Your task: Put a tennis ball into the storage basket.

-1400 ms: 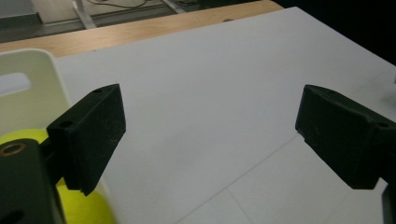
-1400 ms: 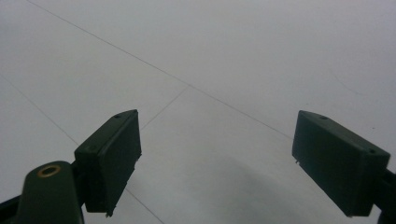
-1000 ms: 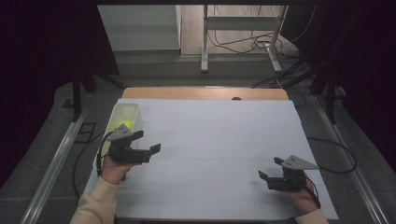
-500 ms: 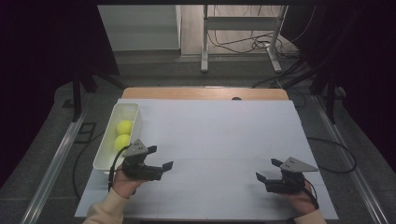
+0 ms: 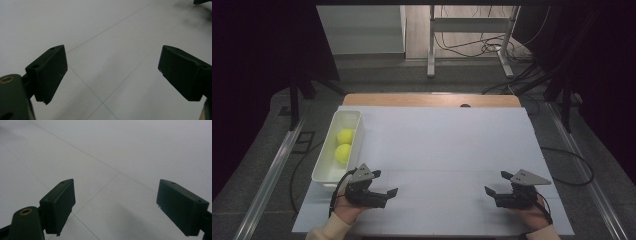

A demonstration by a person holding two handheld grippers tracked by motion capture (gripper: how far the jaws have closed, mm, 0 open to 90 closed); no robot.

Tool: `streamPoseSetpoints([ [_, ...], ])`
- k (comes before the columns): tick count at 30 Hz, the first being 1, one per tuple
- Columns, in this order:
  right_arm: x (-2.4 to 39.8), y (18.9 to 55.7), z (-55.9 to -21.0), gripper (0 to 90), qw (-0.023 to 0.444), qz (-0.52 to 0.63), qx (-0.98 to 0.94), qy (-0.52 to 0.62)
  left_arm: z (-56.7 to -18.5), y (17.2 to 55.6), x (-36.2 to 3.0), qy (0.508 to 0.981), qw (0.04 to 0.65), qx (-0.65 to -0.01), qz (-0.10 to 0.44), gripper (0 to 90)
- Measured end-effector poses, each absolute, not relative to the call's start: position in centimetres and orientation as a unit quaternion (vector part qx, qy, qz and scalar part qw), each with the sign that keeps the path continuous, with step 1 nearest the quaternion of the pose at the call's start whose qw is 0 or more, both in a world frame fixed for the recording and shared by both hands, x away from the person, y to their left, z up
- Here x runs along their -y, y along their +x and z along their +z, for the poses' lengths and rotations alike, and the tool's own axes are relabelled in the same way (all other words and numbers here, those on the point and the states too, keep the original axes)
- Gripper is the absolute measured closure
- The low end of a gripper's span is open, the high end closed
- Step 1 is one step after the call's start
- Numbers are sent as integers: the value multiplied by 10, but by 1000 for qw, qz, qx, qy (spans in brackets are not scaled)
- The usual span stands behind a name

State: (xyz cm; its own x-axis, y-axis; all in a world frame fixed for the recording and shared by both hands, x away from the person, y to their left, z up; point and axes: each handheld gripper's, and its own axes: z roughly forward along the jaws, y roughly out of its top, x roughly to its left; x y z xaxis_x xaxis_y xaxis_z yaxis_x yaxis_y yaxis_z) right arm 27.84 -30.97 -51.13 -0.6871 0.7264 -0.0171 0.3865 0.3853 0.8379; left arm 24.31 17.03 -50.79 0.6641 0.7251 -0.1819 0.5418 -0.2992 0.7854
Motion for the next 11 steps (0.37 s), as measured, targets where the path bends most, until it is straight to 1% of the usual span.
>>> streamPoseSetpoints([
  [11,309,277,-511,158,191,438,-811,337,-509,247,-176,794,443,-404,100,96],
])
